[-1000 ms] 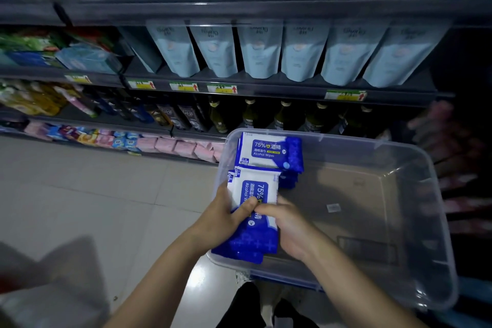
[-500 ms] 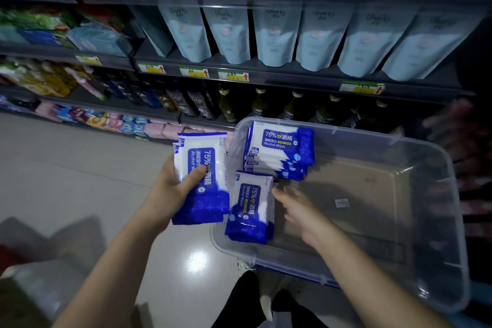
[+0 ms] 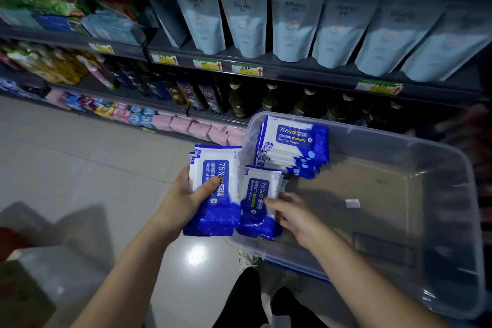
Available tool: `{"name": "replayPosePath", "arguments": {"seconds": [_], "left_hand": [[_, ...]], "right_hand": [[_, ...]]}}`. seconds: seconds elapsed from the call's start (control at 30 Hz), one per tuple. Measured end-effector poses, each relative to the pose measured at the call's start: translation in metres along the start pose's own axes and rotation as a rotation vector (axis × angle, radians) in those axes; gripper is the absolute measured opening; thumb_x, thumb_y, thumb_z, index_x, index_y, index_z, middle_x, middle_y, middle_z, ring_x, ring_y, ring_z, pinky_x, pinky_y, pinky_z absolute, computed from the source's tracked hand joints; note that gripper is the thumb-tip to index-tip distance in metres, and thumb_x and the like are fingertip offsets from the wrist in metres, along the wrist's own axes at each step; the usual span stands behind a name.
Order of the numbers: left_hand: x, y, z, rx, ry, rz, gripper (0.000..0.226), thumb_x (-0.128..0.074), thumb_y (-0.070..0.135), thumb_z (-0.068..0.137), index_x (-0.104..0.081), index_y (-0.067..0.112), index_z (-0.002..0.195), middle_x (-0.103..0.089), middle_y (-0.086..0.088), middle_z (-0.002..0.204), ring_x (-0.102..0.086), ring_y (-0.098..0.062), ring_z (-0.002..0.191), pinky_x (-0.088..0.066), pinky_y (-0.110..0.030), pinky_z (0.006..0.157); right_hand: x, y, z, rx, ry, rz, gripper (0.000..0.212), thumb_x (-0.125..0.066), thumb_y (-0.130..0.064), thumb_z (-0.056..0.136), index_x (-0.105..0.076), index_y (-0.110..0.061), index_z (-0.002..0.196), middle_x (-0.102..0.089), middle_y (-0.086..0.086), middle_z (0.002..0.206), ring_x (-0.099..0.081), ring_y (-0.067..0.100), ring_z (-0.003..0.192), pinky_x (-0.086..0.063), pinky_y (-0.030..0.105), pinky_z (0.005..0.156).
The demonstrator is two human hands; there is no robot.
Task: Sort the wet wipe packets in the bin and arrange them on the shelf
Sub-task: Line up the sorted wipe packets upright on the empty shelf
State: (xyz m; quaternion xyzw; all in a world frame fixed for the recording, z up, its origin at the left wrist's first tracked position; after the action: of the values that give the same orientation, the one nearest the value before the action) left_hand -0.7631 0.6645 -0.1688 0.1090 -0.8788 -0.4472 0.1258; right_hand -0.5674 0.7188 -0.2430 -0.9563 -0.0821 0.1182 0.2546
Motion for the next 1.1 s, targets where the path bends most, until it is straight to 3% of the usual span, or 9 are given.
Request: {"name": "replayPosePath", "arguments": {"seconds": [0.13, 0.3, 0.5, 0.7, 0.83, 1.0, 1.1], "left_hand": [[0.000, -0.002, -0.003, 0.014, -0.013, 0.001, 0.027, -0.062, 0.021, 0.089, -0.052, 0.011, 0.113, -0.072, -0.008, 0.094, -0.072, -0.025, 0.078, -0.056, -0.029, 0.057], [-0.003, -0.003, -0.008, -0.010, -0.033, 0.008, 0.023, -0.062, 0.016, 0.089, -0.053, 0.010, 0.110, -0.073, -0.006, 0.091, -0.072, -0.024, 0.076, -0.055, -0.027, 0.056], [-0.007, -0.004, -0.014, -0.011, -0.039, 0.025, 0.025, -0.063, 0.017, 0.088, -0.053, 0.012, 0.110, -0.073, -0.004, 0.091, -0.072, -0.024, 0.079, -0.056, -0.028, 0.057], [-0.008, -0.007, -0.021, -0.017, 0.006, 0.010, 0.027, -0.064, 0.019, 0.088, -0.053, 0.012, 0.111, -0.073, -0.004, 0.093, -0.072, -0.024, 0.078, -0.055, -0.027, 0.057], [-0.007, -0.010, -0.025, -0.024, 0.027, 0.006, 0.031, -0.064, 0.022, 0.085, -0.052, 0.013, 0.111, -0.073, -0.004, 0.093, -0.072, -0.024, 0.079, -0.056, -0.028, 0.058], [-0.004, -0.015, -0.030, -0.041, 0.058, 0.019, 0.044, -0.066, 0.033, 0.073, -0.053, 0.012, 0.110, -0.073, -0.004, 0.095, -0.072, -0.024, 0.080, -0.057, -0.030, 0.060], [-0.002, -0.017, -0.030, -0.037, 0.048, 0.017, 0.046, -0.066, 0.033, 0.074, -0.052, 0.012, 0.112, -0.072, -0.004, 0.096, -0.072, -0.024, 0.081, -0.057, -0.032, 0.061]], "right_hand": [[-0.008, 0.004, 0.007, 0.011, 0.060, -0.045, 0.040, -0.075, -0.010, 0.077, -0.051, -0.013, 0.109, -0.066, 0.011, 0.106, -0.066, 0.024, 0.086, -0.054, 0.032, 0.060], [-0.013, 0.003, 0.013, 0.081, 0.107, -0.043, 0.033, -0.078, -0.007, 0.073, -0.052, -0.019, 0.089, -0.065, 0.008, 0.098, -0.065, 0.026, 0.090, -0.056, 0.048, 0.080], [-0.014, 0.006, 0.015, 0.084, 0.142, -0.067, 0.038, -0.081, -0.006, 0.069, -0.049, -0.021, 0.084, -0.066, 0.007, 0.095, -0.066, 0.028, 0.091, -0.055, 0.052, 0.080], [-0.013, 0.012, 0.022, 0.026, 0.132, -0.089, 0.057, -0.086, -0.013, 0.064, -0.054, -0.015, 0.110, -0.066, 0.006, 0.105, -0.065, 0.025, 0.092, -0.056, 0.046, 0.081], [-0.012, 0.018, 0.029, 0.039, 0.132, -0.132, 0.047, -0.086, -0.016, 0.064, -0.056, -0.018, 0.100, -0.068, 0.006, 0.104, -0.066, 0.025, 0.091, -0.056, 0.047, 0.081], [-0.021, 0.029, 0.030, 0.218, 0.288, -0.431, 0.062, -0.086, -0.035, 0.060, -0.053, -0.017, 0.109, -0.059, 0.004, 0.111, -0.063, 0.023, 0.095, -0.058, 0.045, 0.075], [-0.022, 0.025, 0.023, 0.277, 0.317, -0.426, 0.060, -0.086, -0.033, 0.058, -0.051, -0.016, 0.104, -0.060, 0.004, 0.108, -0.062, 0.023, 0.094, -0.056, 0.045, 0.078]]}}
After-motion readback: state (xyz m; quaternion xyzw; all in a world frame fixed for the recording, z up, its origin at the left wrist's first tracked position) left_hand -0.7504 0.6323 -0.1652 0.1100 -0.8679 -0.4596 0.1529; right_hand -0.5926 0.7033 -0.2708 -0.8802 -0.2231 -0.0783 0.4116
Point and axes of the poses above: each hand's wrist, its own z-axis towards the middle knuckle, its own x-axis out of the back of the hand, y = z × x, the point moved 2 cm from there along z, towards the middle knuckle
